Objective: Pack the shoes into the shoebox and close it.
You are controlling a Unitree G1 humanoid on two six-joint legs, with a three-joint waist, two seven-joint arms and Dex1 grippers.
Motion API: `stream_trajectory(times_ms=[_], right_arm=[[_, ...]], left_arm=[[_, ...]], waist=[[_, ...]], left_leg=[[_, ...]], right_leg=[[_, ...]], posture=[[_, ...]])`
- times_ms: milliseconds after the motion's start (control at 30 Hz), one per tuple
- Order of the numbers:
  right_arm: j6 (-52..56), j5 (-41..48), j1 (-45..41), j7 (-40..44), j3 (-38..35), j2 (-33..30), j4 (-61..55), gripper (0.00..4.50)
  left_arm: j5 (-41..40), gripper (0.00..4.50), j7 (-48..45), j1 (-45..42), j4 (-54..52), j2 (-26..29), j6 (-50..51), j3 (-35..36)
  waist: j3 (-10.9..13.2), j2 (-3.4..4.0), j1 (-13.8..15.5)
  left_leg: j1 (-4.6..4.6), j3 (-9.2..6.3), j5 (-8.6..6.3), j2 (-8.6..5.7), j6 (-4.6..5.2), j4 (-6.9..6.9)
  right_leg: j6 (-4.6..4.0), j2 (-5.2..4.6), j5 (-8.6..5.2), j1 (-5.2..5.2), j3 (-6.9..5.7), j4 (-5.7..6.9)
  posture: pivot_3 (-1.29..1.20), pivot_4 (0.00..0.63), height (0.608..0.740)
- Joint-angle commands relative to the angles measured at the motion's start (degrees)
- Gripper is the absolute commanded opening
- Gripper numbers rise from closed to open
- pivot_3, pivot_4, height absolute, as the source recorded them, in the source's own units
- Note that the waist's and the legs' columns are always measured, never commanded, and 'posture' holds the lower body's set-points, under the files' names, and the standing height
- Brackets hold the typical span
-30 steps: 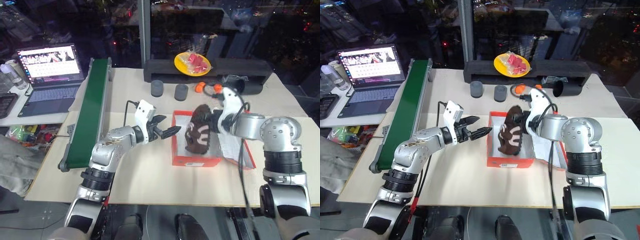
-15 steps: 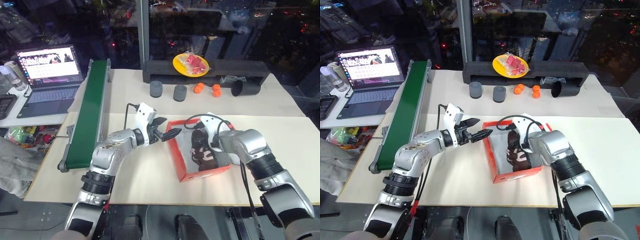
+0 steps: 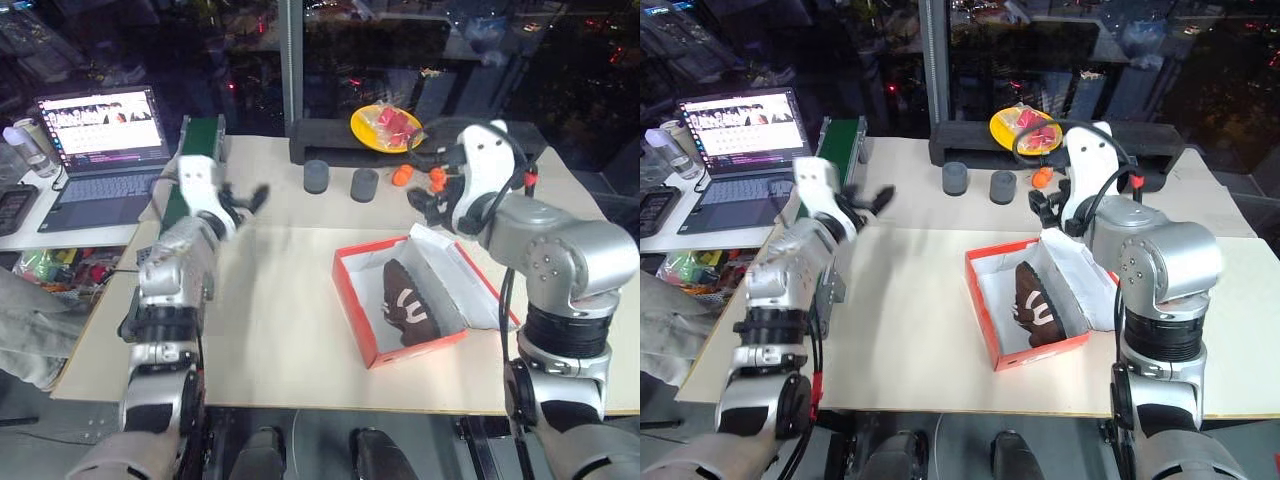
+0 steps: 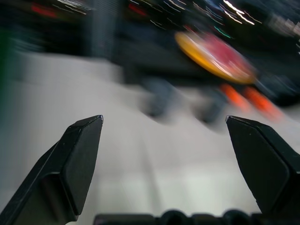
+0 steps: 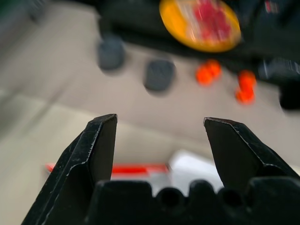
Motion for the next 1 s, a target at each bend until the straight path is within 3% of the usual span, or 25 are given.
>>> stream_trajectory(times_ms=[33,200,300,367,533,1000], right_arm=[[-6.95,14.14,4.81,15.53,0.6,1.38,-13.83,3.54],[-10.36,9.61,15.43,21.71,12.33,-9.12,-16.37,3.54],[-15.24,4.21,20.49,22.2,19.07,-12.11,-14.71,4.29],[-17.55,1.59,21.95,21.29,21.28,-11.37,-12.84,4.46],[-22.08,-3.08,22.08,19.36,22.5,-9.19,-11.13,4.46],[-21.04,-3.38,22.48,17.04,18.77,-3.89,-7.65,4.46]], left_arm=[[3.86,4.5,4.92,0.04,4.95,3.37,-3.02,1.37],[6.33,4.5,4.16,1.76,6.99,6.9,0.03,-0.36],[6.22,4.5,4.09,3.7,4.43,7.77,1.43,0.1],[6.09,4.5,3.98,4.28,2.84,8.07,2.63,0.33],[6.82,4.5,2.57,4.76,1.68,8.96,5.25,-0.91],[7.68,4.5,2.0,3.29,4.28,8.34,6.62,-2.21]], waist=[[0.0,0.0,-0.15],[0.02,-0.07,0.67],[0.01,-0.13,0.96],[0.0,-0.15,1.04],[0.01,-0.15,1.14],[0.01,-0.16,1.58]], left_leg=[[0.0,-0.02,-0.01,0.02,0.02,-0.04],[-0.21,-0.42,-0.02,-0.06,0.0,0.0],[-0.23,-0.36,0.04,-0.13,-0.08,0.2],[-0.12,-0.36,0.04,-0.06,-0.09,0.19],[-0.1,-0.37,0.04,0.01,-0.09,0.15],[-0.11,-0.37,0.04,-0.01,-0.09,0.15]], right_leg=[[0.0,0.02,0.0,-0.01,0.0,0.02],[-0.01,-0.15,0.0,0.13,-0.66,-0.02],[-0.07,-0.27,0.05,0.11,-0.64,-0.1],[-0.09,-0.2,0.05,0.17,-0.66,-0.08],[-0.15,-0.09,0.02,0.07,-0.66,0.06],[-0.15,-0.11,0.03,0.1,-0.67,0.04]], posture=[[0.0,0.15,0.74],[0.0,0.15,0.74],[0.0,0.15,0.74],[0.0,0.15,0.74],[0.0,0.15,0.74],[0.0,0.15,0.74]])
